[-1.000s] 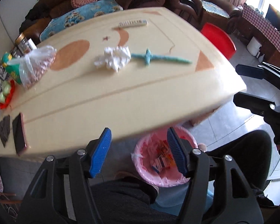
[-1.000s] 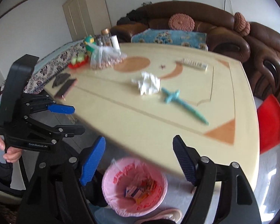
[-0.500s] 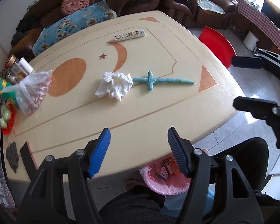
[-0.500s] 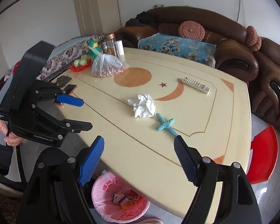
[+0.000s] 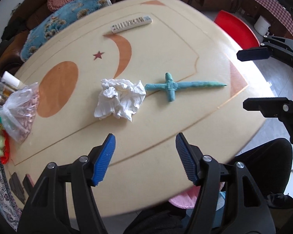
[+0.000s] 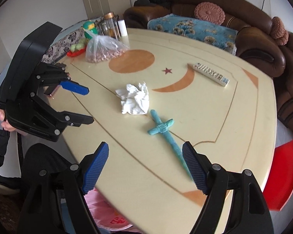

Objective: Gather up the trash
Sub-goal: 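Move the left tool to the white tissue while the right tool reaches the teal sword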

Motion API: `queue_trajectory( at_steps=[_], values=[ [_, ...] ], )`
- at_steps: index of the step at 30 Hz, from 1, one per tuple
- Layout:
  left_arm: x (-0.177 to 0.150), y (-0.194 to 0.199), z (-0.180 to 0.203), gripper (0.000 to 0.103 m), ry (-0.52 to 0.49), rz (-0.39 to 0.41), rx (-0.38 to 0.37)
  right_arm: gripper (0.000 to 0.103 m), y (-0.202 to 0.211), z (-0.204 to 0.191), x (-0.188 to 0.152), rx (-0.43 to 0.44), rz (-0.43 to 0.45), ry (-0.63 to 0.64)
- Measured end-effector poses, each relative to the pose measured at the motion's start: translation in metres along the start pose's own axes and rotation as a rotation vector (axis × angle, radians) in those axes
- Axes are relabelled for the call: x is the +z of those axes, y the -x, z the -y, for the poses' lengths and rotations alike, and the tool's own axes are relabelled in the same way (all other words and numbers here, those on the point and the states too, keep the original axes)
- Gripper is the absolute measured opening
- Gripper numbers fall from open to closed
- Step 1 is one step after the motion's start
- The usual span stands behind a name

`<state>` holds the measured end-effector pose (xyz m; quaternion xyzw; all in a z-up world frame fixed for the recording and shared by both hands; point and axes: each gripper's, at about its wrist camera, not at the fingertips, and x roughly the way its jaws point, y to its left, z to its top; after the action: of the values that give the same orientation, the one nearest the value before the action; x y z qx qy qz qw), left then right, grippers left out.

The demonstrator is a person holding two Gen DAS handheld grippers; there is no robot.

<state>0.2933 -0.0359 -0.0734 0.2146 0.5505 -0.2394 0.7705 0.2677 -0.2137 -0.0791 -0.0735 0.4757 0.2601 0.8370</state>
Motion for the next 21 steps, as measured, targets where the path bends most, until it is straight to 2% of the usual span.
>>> queue_trajectory(
  at_steps=[10, 21],
  values=[
    [0.028, -0.07, -0.025, 0.064, -0.005, -0.082, -0.054, 0.076, -0.067, 0.03, 0.006, 0.005, -0.124, 0.043],
    [0.045, -0.094, -0.028, 0.069, -0.039, -0.08, -0.073, 0.076, -0.111, 0.045, -0.004, 0.014, -0.209, 0.065]
  ],
)
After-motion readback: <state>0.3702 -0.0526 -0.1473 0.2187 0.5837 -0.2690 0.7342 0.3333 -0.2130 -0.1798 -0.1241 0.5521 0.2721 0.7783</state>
